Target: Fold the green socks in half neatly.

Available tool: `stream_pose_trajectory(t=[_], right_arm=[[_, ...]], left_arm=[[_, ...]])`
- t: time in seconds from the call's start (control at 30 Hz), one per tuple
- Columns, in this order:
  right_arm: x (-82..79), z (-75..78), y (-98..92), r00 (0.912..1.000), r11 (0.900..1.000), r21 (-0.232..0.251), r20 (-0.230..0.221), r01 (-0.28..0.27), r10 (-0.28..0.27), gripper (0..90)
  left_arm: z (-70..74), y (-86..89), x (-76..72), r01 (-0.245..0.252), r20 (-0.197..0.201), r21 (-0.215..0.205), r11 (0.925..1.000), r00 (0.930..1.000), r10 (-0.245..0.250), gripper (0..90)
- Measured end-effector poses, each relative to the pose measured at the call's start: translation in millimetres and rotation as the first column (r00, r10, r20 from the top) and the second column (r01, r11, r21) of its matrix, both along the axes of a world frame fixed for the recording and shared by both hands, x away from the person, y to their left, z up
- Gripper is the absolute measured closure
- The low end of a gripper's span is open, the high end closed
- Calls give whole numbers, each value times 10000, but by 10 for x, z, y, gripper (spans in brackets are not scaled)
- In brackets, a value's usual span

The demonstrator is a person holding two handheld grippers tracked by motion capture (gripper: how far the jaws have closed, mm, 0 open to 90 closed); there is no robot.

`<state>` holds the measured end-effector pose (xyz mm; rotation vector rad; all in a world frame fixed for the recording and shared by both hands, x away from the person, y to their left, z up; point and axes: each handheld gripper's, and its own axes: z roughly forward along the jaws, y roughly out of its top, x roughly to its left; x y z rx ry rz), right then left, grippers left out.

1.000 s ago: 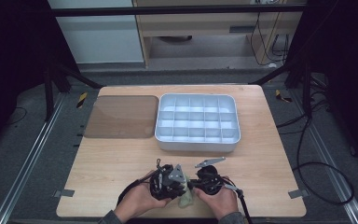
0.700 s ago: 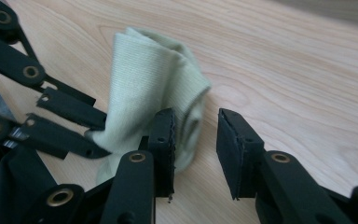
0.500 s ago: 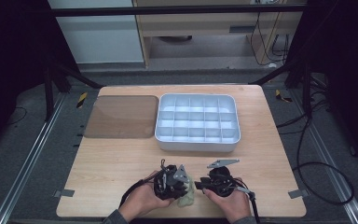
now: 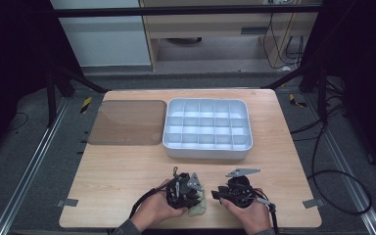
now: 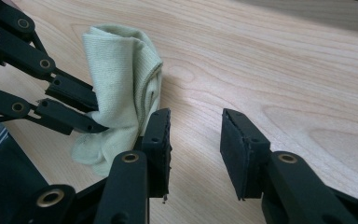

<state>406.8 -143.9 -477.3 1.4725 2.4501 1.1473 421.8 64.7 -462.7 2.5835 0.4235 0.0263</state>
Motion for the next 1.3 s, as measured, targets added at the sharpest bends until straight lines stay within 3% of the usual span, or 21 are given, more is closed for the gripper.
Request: stream_pose_trajectory(t=[0.37, 0.53, 1.03, 1.3], right_arm=[[-20, -21, -54, 10000, 10000, -36, -3, 70, -70, 609], [-20, 11, -53, 9999, 9999, -53, 44, 104, -104, 581], [-29, 62, -80, 9997, 9998, -9, 114, 198, -198, 548], [-23, 76, -84, 9996, 9998, -6, 155, 216, -216, 542]], left_arm=[[-4, -5, 12, -153, -166, 84, 9998, 9997, 155, 830], [10, -6, 0, -293, -58, 5, 9996, 9996, 293, 803], [171, 21, -51, -716, 266, -914, 9932, 9969, 743, 691], [194, 27, -18, -823, 357, -1088, 9907, 9956, 867, 674]])
